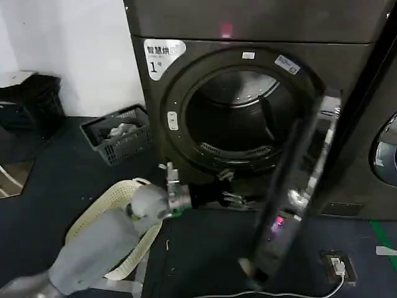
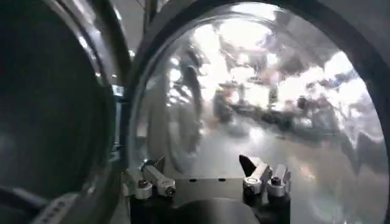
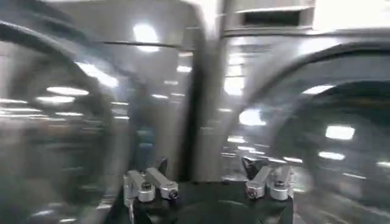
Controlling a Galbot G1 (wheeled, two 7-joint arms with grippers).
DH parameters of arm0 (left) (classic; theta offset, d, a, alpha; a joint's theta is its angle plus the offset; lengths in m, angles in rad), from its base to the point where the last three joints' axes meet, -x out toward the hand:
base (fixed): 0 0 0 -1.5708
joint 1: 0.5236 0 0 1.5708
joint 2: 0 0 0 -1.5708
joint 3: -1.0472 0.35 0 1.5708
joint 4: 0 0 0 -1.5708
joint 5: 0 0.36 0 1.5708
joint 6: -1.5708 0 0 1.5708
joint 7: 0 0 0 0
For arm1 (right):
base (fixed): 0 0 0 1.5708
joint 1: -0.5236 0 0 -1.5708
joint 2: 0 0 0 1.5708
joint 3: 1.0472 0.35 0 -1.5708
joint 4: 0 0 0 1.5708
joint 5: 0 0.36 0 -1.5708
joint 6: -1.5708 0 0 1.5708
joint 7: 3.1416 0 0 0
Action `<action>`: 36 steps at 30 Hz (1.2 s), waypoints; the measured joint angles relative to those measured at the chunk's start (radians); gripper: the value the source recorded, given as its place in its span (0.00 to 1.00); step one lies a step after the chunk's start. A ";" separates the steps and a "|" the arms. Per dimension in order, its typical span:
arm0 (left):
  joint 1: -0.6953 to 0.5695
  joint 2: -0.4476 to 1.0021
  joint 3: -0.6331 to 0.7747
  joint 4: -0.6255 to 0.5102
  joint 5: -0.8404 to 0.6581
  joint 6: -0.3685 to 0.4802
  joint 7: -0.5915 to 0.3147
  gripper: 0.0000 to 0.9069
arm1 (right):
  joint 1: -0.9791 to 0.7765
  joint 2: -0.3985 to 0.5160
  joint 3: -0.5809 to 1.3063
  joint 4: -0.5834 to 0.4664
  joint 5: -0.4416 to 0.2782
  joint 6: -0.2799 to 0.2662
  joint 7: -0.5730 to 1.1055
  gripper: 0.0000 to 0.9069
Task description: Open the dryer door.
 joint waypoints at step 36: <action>-0.202 -0.355 0.296 0.206 0.062 -0.104 -0.124 1.00 | -0.194 -0.067 0.451 -0.022 -0.067 -0.010 0.513 1.00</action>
